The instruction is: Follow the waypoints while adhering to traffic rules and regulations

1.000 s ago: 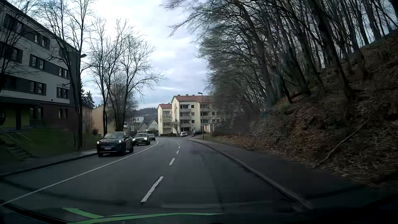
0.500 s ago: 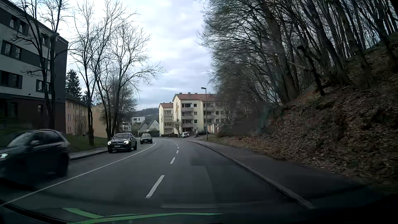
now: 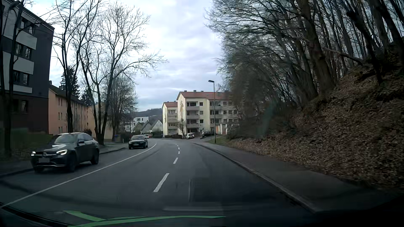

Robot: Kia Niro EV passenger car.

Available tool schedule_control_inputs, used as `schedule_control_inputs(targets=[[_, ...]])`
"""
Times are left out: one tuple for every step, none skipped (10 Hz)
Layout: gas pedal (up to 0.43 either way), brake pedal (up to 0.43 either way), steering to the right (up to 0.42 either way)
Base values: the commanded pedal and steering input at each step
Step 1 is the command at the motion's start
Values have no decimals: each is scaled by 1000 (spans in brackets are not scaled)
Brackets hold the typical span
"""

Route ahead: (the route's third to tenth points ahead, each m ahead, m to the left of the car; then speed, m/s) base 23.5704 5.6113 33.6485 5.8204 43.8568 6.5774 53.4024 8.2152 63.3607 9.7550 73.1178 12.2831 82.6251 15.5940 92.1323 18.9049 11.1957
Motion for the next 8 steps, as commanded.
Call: schedule_control_inputs(targets=[[0, 0, -12], [0, 0, -12], [0, 0, -12], [0, 0, -13], [0, 0, -13], [0, 0, -17], [0, 0, -21], [0, 0, -21]])
